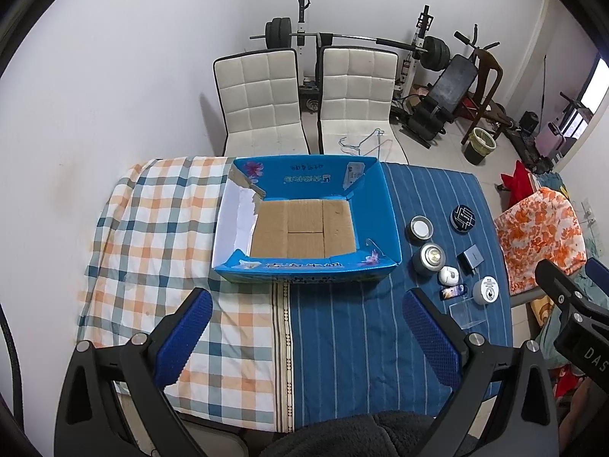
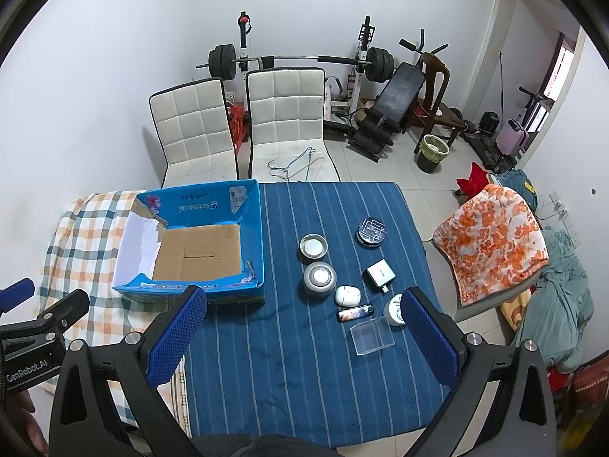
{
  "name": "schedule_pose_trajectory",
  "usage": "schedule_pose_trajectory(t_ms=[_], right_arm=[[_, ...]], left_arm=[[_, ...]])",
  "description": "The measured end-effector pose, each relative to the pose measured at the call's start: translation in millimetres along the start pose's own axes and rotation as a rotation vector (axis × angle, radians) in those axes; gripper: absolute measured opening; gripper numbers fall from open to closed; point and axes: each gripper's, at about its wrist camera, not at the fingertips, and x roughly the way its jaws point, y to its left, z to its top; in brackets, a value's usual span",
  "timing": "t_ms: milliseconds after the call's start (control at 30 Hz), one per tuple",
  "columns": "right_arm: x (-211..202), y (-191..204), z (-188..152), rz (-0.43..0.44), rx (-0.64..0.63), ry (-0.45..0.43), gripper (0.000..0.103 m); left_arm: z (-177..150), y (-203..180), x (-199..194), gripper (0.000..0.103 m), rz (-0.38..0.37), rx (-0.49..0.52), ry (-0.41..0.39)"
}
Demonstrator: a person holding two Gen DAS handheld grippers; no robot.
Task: Organize rigid objects
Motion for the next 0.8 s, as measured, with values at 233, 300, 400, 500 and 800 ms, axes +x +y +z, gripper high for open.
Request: schedule_pose_trajectory(t_ms=[233, 300, 400, 500, 800], right_arm=[[1, -8, -3, 0.012, 0.012, 0.013, 0.103], [3, -12, -4, 0.016, 0.021, 0.022, 0.103], [13, -26, -3, 0.019, 0.055, 0.053, 0.103], [32, -51, -2, -0.004, 0.106, 0.089, 0.103], [154, -160, -12, -0.062, 0.265, 0.291, 0.103]], left_arm=[[-9, -7, -1, 0.103, -0.002, 0.001, 0.001], [-9, -7, -1, 0.103, -0.001, 0.0, 0.001], [-10, -8, 0, 0.103, -0.004, 0.001, 0.001], [-11, -11, 4, 0.103, -0.012, 0.002, 0.007], [17, -74, 68, 0.103, -0.095, 0.057, 0.066]])
